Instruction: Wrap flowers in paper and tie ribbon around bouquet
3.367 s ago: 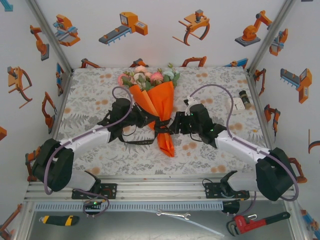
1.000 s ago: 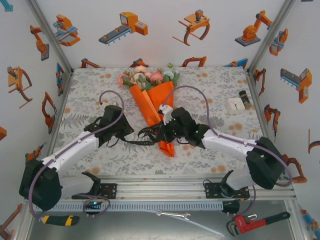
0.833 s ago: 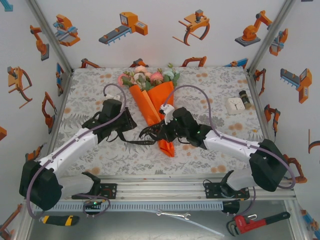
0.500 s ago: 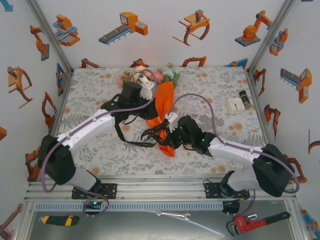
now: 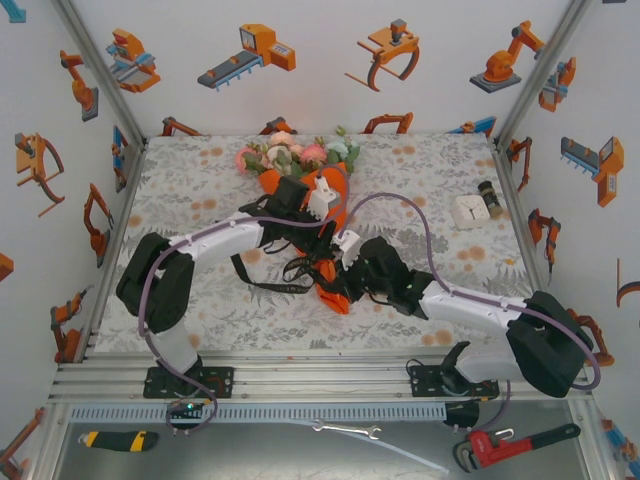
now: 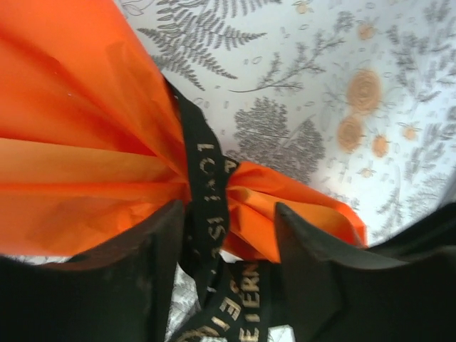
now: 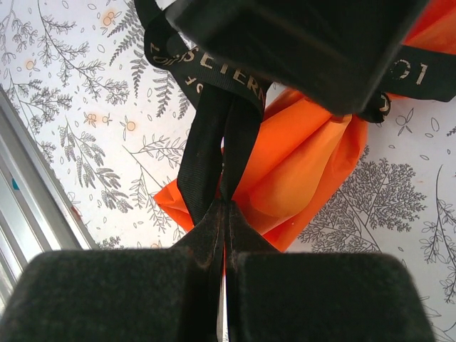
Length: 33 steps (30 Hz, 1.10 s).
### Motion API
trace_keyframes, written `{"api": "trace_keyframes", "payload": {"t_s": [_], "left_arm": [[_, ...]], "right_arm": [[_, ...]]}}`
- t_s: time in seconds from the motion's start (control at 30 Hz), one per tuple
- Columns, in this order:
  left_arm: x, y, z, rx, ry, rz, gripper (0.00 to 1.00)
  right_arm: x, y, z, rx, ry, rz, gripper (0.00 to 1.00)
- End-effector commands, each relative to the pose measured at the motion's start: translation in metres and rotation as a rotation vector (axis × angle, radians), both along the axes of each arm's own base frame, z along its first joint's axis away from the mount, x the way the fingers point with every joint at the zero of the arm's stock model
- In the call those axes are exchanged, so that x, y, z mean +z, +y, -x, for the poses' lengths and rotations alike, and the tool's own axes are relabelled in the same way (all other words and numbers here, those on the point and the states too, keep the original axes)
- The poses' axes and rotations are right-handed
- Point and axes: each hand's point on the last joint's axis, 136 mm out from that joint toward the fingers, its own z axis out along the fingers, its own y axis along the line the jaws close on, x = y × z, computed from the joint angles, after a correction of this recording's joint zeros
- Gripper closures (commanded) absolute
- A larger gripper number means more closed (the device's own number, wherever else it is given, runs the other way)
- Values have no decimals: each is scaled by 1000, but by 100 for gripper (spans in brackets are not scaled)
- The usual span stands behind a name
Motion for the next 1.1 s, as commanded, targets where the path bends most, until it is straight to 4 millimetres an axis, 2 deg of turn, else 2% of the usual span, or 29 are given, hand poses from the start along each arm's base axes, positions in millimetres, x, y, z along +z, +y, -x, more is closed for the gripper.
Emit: {"api": "trace_keyframes", "payload": {"t_s": [0.0, 0.13, 0.27, 0.43, 0.57, 0.7, 0.77, 0.83, 0.93, 1.07], "left_arm": [[-9, -2, -15, 25, -41, -45, 41], [-16, -9, -18, 27, -31, -46, 40], [-12, -14, -20, 44, -31, 0, 56], [-1, -19, -23, 74, -27, 69, 59], [-3, -26, -24, 79, 4, 102, 67], [-10, -26, -26, 89, 14, 88, 84], [-11, -23, -30, 110, 4, 77, 95], [-8, -17, -33, 140, 4, 78, 100], [2, -3, -42, 225, -7, 117, 100], [15, 30, -60, 436, -38, 179, 100]], "right_arm": [[8, 0, -2, 3, -42, -24, 100], [7, -1, -1, 6, -40, -26, 100], [7, 0, 0, 10, -36, -26, 100], [7, 0, 1, 16, -33, -28, 100], [7, 1, 2, 20, -29, -30, 100], [8, 0, 2, 20, -28, -30, 100], [7, -1, 2, 16, -27, -27, 100], [8, -2, 2, 13, -32, -26, 100], [9, -3, 1, 8, -38, -25, 100], [8, -3, 1, 6, -38, -23, 100]]}}
